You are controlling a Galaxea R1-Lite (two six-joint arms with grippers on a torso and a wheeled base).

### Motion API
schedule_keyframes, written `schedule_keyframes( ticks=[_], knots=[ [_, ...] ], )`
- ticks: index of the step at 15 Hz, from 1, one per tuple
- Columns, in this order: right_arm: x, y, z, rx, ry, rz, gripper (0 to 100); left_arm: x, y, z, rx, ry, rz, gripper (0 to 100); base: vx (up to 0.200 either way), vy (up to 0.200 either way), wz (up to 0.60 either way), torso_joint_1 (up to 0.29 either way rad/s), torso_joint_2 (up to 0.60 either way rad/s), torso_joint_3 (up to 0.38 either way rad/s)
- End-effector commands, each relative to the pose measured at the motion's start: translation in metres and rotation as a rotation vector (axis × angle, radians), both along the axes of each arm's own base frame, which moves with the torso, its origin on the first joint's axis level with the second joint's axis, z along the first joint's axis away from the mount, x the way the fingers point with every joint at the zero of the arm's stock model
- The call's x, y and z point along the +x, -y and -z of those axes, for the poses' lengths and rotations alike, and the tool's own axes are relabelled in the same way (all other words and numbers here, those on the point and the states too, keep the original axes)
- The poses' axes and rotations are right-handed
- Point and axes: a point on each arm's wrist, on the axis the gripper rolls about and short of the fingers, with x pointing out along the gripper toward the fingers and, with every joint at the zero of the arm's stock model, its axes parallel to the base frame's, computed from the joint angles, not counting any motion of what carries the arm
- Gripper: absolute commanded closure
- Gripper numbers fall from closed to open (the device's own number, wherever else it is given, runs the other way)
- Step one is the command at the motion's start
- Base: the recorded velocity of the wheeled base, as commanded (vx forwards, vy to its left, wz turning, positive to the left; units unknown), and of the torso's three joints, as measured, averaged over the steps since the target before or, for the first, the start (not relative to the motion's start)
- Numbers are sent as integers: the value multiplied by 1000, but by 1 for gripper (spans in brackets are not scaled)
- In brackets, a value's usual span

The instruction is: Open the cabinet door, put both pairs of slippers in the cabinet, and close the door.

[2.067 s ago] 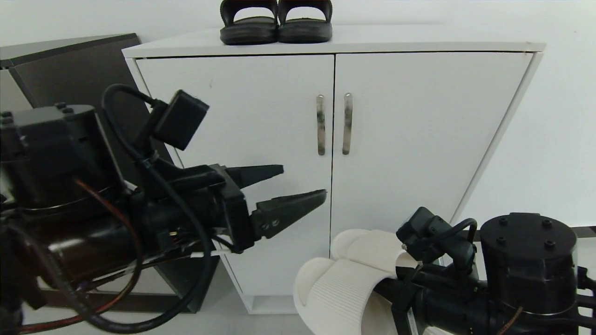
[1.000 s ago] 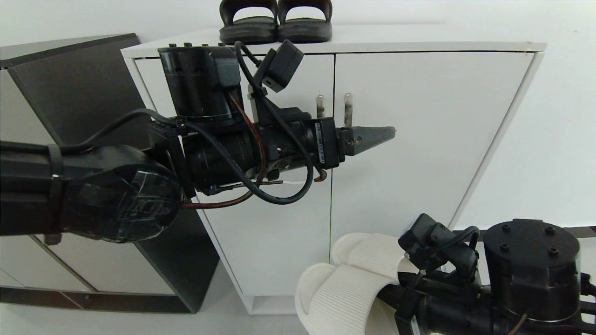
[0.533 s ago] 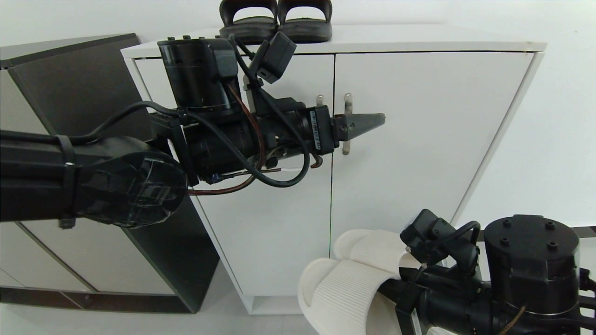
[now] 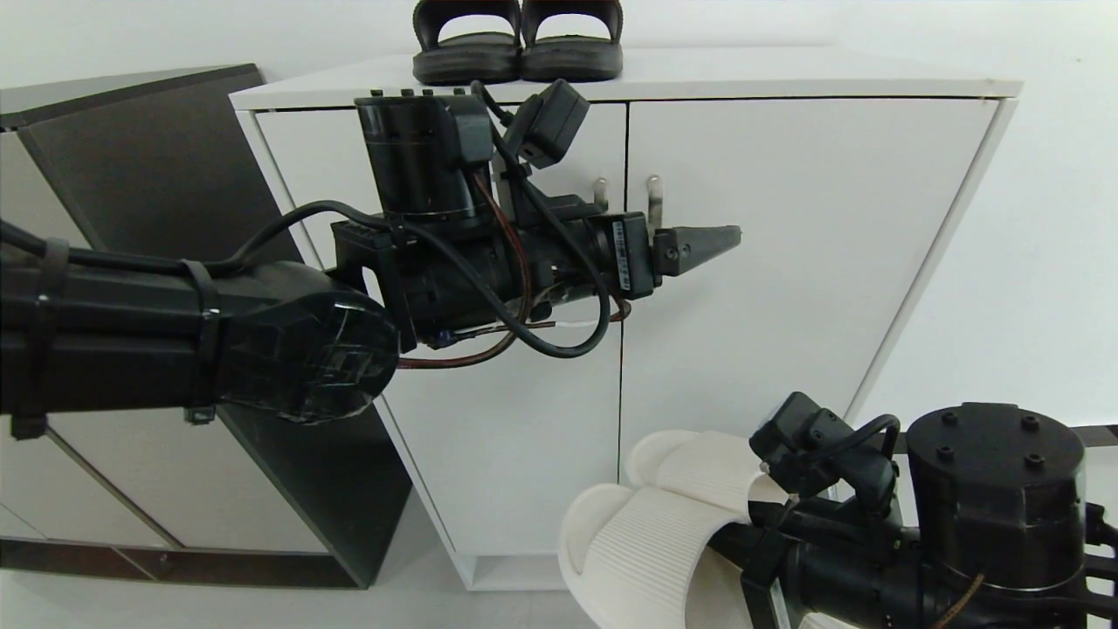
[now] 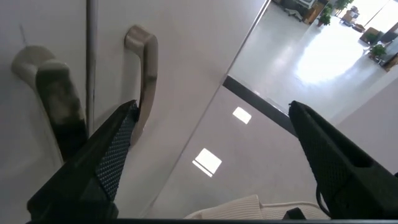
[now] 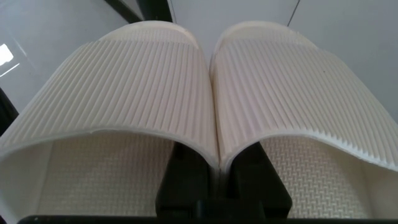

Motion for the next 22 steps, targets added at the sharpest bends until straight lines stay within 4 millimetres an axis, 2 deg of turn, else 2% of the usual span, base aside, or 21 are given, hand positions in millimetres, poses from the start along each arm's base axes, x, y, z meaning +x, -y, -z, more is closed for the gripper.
schedule_keyframes(
  ticks=[1,2,5,10,12,16,18,21,22],
  knots=[
    [0,0,0,1,2,0,100,3,2,2,2,-5,0,0,0,0,0,0,0,0],
    [-1,1,-1,2,1,-4,100,3,2,2,2,-5,0,100,0,0,0,0,0,0],
    [-7,6,-5,26,-4,-61,100,-2,1,0,-2,0,6,100,0,0,0,0,0,0],
    [-22,22,-8,83,-44,-246,100,-53,-19,-12,-8,7,55,100,0,0,0,0,0,0],
    [-27,26,-8,94,-53,-289,100,-65,-25,-12,-5,4,65,100,0,0,0,0,0,0],
    [-30,30,-2,45,-25,-314,100,-100,-56,-1,-1,-1,65,100,0,0,0,0,0,0],
    [-30,29,-1,39,-29,-319,100,-88,-66,-2,-13,6,11,100,0,0,0,0,0,0],
    [-30,28,1,34,-32,-321,100,-55,-55,-8,-24,23,-32,100,0,0,0,0,0,0],
    [-30,28,1,33,-34,-321,100,-51,-52,-10,-29,30,-33,100,0,0,0,0,0,0]
  ],
)
